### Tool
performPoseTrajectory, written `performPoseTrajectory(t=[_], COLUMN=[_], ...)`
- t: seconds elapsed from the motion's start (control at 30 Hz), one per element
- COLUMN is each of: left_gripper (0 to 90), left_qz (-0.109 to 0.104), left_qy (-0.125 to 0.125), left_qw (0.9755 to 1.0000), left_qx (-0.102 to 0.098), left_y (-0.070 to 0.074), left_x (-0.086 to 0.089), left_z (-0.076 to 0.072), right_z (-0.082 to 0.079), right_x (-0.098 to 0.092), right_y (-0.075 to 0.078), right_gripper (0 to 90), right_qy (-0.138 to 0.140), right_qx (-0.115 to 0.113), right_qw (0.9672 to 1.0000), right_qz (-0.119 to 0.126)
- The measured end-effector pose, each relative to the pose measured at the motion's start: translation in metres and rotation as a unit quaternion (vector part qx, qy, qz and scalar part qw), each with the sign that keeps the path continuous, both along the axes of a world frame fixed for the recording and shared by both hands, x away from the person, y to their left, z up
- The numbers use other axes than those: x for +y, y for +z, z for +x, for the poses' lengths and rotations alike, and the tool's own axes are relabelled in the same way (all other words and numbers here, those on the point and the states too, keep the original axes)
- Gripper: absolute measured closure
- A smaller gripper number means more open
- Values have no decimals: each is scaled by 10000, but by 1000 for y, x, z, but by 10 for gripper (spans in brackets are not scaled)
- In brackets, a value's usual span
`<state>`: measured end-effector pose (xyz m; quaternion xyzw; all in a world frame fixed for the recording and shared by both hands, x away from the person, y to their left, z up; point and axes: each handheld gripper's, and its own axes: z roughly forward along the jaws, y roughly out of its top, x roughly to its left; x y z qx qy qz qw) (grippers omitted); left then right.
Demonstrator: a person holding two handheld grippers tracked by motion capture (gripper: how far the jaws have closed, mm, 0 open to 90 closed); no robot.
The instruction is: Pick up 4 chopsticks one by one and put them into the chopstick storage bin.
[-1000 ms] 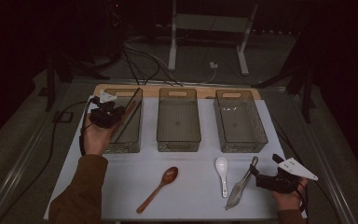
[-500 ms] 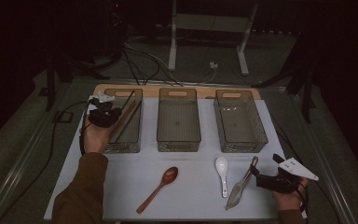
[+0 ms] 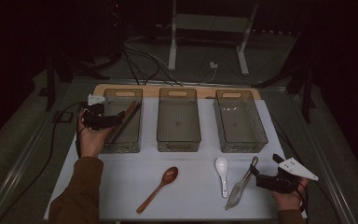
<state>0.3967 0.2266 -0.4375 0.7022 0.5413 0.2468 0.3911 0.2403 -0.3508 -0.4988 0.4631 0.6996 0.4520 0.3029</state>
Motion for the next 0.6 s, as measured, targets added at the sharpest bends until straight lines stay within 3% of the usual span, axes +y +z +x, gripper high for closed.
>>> performPoseTrajectory(t=[0.07, 0.33, 0.6], left_gripper=[22, 6, 7], left_qz=[3, 99, 204], left_qy=[-37, -328, -591], left_qw=[10000, 9993, 9980], left_qx=[10, 168, 12], left_y=[2, 6, 15], left_x=[-2, -12, -25], left_z=[-1, -6, -16], right_z=[0, -1, -1], right_x=[0, 0, 1], right_y=[0, 1, 2], right_gripper=[0, 0, 0], right_qy=[1, 6, 13], right_qx=[0, -8, -30], right_qw=[10000, 10000, 10000], right_qz=[4, -5, -5])
